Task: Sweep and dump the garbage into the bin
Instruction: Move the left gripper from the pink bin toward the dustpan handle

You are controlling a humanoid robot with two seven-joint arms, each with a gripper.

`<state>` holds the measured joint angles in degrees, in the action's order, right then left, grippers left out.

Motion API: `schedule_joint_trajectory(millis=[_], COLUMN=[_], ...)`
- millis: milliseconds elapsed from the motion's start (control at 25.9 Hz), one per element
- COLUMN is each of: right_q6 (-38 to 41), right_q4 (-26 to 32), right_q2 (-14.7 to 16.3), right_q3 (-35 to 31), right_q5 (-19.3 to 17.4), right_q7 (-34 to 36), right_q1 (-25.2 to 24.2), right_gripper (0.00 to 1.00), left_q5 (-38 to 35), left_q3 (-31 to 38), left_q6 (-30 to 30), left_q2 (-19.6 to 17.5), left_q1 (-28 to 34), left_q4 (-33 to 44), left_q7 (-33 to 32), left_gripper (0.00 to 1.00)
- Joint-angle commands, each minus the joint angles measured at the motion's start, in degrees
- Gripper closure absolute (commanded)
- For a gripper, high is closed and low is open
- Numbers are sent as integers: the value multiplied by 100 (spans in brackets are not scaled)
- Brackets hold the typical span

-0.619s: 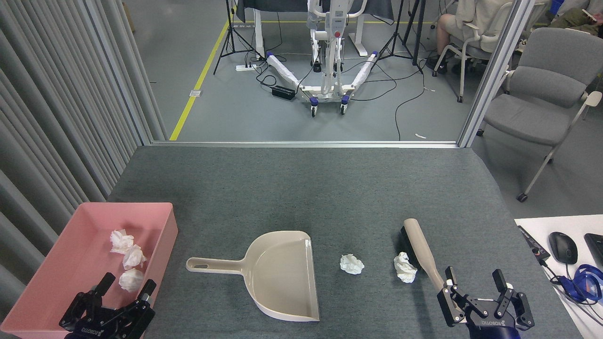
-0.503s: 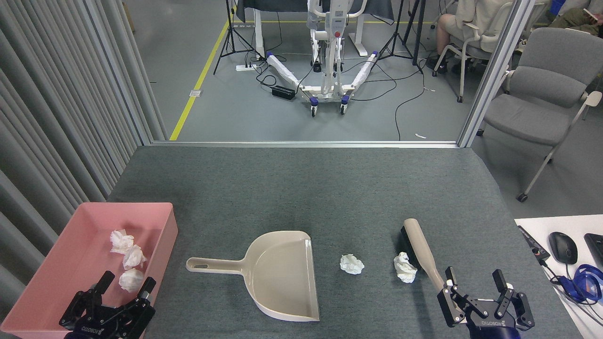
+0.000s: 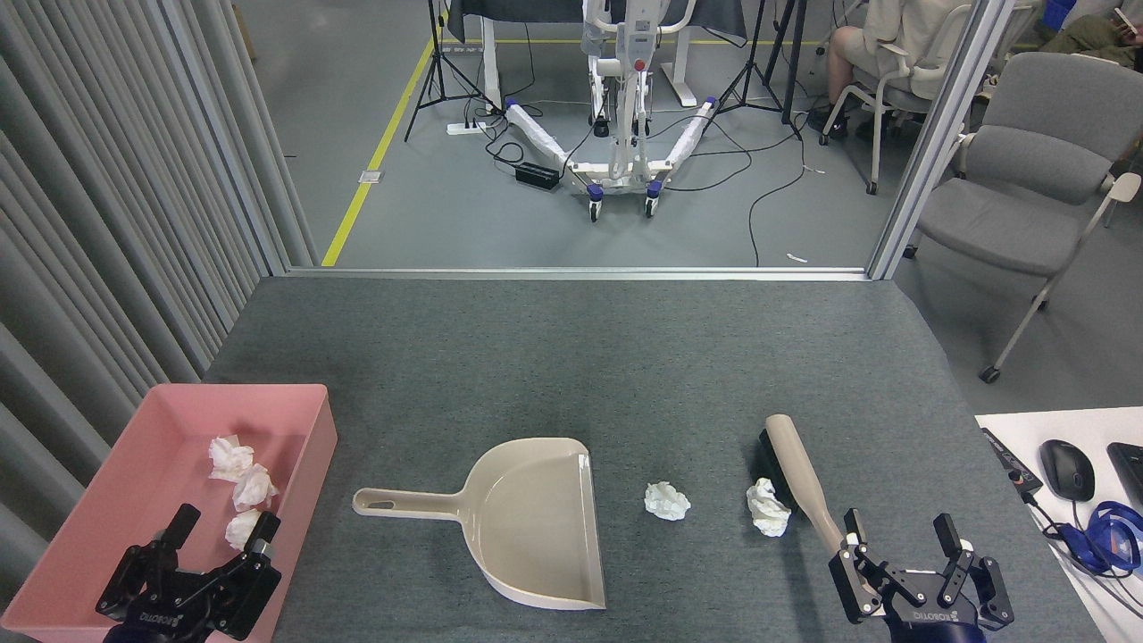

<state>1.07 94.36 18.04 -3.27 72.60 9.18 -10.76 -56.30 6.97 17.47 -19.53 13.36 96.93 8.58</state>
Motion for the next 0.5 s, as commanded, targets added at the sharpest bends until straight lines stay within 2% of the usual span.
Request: schedule_joint_trajectory(millis=[0,232,464], right_q6=[-1,8,69], right_q4=[-5,-41,-67], right_q2=[-2,-11,-2], right_q3=[2,2,11], right_q5=[0,-9,-18], right_q7=[-12,-12,-4], right_q1=[-31,-101,-119], right_gripper=[2,2,2], left_q5=[5,23,5], left_q3=[15,120,138], left_q6=[-24,-42,-42], left_q2=[11,11,11], left_q1=[-35,-70,-88], left_q4=[2,2,2], left_q7=[-5,-66,-620], left_gripper=[0,0,0])
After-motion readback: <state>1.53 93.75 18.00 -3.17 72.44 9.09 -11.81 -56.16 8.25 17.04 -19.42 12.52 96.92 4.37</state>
